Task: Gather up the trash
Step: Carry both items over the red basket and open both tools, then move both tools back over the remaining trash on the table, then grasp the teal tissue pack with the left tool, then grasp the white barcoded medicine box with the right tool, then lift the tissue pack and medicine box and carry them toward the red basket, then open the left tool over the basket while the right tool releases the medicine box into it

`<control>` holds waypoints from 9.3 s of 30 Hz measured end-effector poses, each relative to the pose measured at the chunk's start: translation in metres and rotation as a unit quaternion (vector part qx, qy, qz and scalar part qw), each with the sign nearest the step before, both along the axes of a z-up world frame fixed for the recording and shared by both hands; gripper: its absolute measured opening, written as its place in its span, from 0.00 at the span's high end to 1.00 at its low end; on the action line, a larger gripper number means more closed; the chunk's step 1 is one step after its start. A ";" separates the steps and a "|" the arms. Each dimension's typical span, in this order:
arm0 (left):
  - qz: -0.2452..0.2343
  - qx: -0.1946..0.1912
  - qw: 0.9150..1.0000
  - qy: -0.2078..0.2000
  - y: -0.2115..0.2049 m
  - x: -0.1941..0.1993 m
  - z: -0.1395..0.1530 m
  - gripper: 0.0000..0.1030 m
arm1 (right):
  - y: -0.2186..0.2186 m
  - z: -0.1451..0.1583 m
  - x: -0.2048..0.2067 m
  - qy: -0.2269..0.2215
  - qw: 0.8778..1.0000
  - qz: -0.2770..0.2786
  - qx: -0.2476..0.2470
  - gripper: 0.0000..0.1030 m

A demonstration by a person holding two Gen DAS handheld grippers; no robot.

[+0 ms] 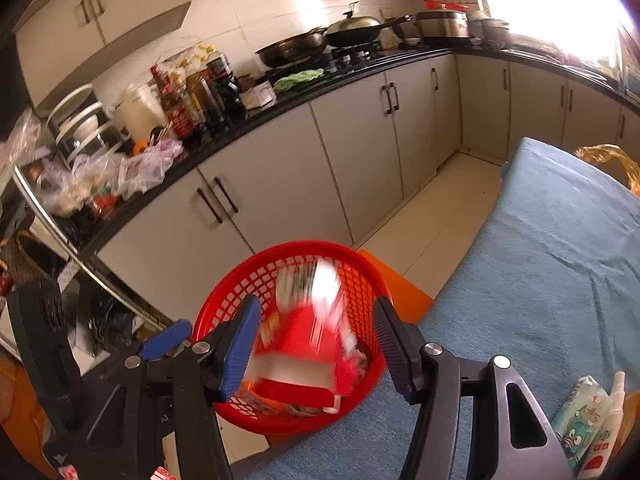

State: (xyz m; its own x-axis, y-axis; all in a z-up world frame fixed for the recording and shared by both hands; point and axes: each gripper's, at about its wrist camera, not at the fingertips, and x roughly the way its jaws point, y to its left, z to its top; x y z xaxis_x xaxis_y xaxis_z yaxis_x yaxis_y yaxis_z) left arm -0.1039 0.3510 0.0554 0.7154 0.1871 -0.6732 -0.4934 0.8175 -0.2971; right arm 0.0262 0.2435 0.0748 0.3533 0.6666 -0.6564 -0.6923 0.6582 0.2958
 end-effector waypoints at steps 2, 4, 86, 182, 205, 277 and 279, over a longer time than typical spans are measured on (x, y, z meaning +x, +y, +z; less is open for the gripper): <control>-0.001 0.002 1.000 -0.005 -0.004 -0.004 0.002 0.33 | -0.010 0.004 -0.001 -0.007 1.000 -0.007 0.006 0.40; -0.001 0.005 1.000 -0.009 -0.010 -0.008 0.005 0.33 | -0.028 0.008 -0.002 -0.012 1.000 -0.022 0.012 0.40; -0.239 0.094 0.963 0.082 -0.256 0.142 -0.037 0.52 | -0.356 -0.043 0.035 0.035 0.979 -0.196 -0.037 0.41; -0.238 0.133 0.962 0.013 -0.264 0.120 -0.015 0.52 | -0.358 -0.045 0.015 -0.018 0.967 -0.250 -0.030 0.64; -0.237 0.133 0.962 0.012 -0.263 0.119 -0.015 0.52 | -0.360 -0.044 0.015 -0.021 0.967 -0.252 -0.029 0.64; -0.042 0.092 0.995 0.019 -0.017 -0.007 0.008 0.52 | -0.056 0.010 -0.040 -0.003 1.000 -0.005 -0.024 0.63; -0.037 0.092 0.995 0.021 -0.009 -0.004 0.007 0.52 | -0.037 0.009 -0.033 0.002 1.000 0.002 -0.024 0.63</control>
State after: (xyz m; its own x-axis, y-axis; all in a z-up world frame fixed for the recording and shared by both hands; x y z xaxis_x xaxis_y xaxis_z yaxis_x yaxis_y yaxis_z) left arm -0.1079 0.3420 0.0620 0.7030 0.2583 -0.6626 -0.4393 0.8904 -0.1190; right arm -0.0067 0.2062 0.0834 0.3477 0.6361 -0.6888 -0.6938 0.6687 0.2673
